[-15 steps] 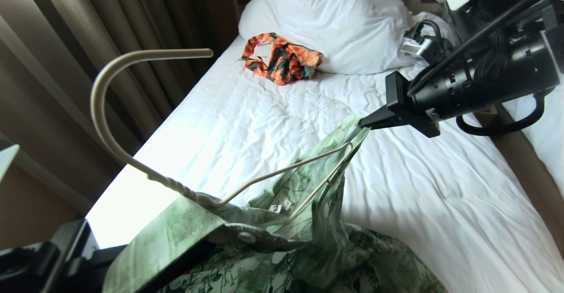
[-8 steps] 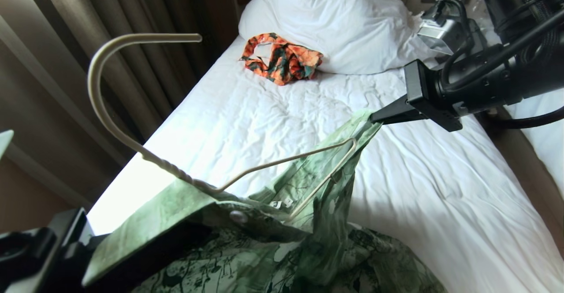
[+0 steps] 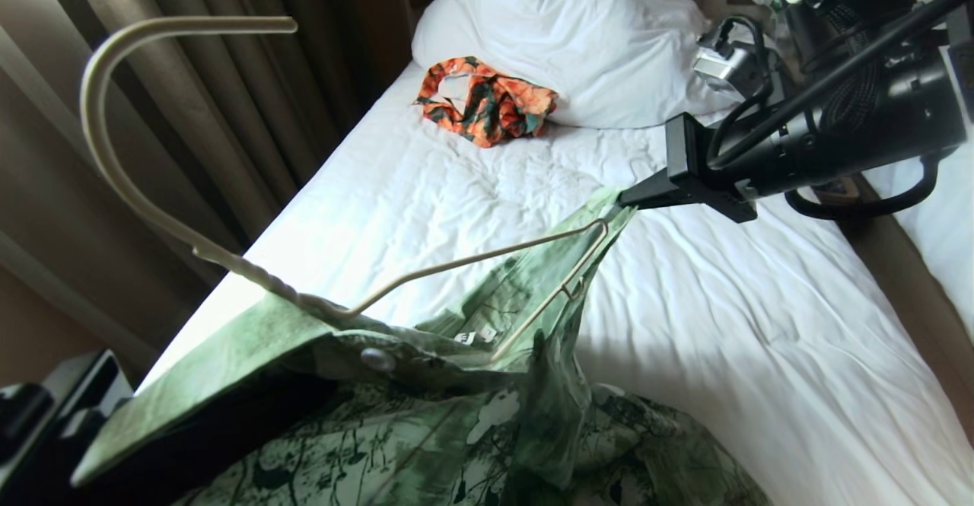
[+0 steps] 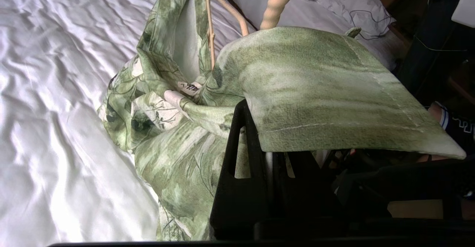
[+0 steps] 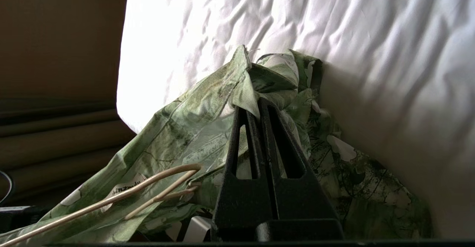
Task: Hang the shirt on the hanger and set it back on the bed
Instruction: Hook the other side of the shirt onto the hanger
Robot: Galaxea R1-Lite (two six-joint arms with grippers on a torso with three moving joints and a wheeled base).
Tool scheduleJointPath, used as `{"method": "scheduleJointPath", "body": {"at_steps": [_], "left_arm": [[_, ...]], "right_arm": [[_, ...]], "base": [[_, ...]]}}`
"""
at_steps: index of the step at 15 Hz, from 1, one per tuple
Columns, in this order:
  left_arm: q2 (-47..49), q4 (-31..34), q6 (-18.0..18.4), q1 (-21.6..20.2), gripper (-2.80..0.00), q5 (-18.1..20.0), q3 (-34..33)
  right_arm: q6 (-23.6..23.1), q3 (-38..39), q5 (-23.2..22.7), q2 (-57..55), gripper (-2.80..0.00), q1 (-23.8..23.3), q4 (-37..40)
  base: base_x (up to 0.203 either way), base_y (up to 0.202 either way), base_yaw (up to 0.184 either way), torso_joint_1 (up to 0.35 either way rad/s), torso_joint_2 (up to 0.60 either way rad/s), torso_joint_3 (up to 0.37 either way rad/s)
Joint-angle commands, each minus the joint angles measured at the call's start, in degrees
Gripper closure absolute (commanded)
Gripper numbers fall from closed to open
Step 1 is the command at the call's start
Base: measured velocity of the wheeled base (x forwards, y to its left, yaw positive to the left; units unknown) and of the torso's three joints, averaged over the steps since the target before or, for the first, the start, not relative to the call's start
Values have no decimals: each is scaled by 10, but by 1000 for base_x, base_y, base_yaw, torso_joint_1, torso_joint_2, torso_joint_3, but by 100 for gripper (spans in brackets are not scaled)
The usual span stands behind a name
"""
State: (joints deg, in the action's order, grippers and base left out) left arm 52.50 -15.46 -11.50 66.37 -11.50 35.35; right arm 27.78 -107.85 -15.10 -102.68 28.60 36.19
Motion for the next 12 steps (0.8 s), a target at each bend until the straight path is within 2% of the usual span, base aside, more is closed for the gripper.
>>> {"method": "scheduleJointPath", "body": {"at_steps": [1, 10, 12], "left_arm": [[-8, -1, -1, 0, 0, -2, 2], [5, -3, -2, -2, 0, -1, -6], [16, -4, -4, -13, 0, -1, -6]], "right_arm": [[2, 9, -1, -9, 0, -1, 2], [1, 29, -3, 30, 0, 3, 5], [0, 29, -2, 43, 0, 8, 19]], "base": [[0, 0, 0, 0, 0, 0], [0, 0, 0, 0, 0, 0], [0, 0, 0, 0, 0, 0]]}}
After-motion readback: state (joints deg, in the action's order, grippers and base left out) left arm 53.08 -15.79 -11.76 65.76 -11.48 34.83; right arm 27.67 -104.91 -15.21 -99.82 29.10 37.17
